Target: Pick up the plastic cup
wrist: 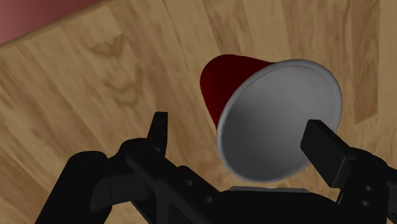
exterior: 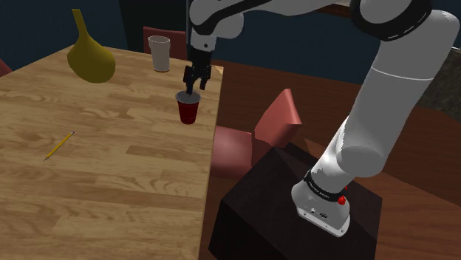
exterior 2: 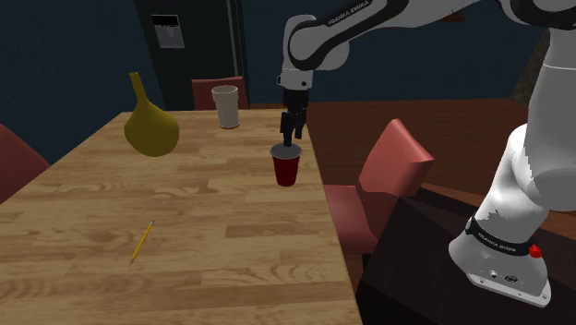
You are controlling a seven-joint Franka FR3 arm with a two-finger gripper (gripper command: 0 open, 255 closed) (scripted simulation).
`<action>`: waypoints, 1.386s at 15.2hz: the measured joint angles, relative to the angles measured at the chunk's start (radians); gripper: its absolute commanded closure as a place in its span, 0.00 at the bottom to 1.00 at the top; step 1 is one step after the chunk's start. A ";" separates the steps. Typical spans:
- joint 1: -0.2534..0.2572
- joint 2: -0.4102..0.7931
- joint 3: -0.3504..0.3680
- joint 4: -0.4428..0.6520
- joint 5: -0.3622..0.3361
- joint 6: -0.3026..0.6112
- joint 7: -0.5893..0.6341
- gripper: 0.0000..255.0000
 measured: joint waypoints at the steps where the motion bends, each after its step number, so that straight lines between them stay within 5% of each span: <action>1: 0.001 0.013 0.002 0.004 0.003 0.009 -0.002 0.00; 7: 0.001 0.051 0.004 -0.022 0.014 0.071 -0.020 0.00; 8: 0.001 0.053 0.004 -0.024 0.014 0.076 -0.020 1.00; 21: 0.001 0.043 0.003 -0.014 0.011 0.056 -0.015 1.00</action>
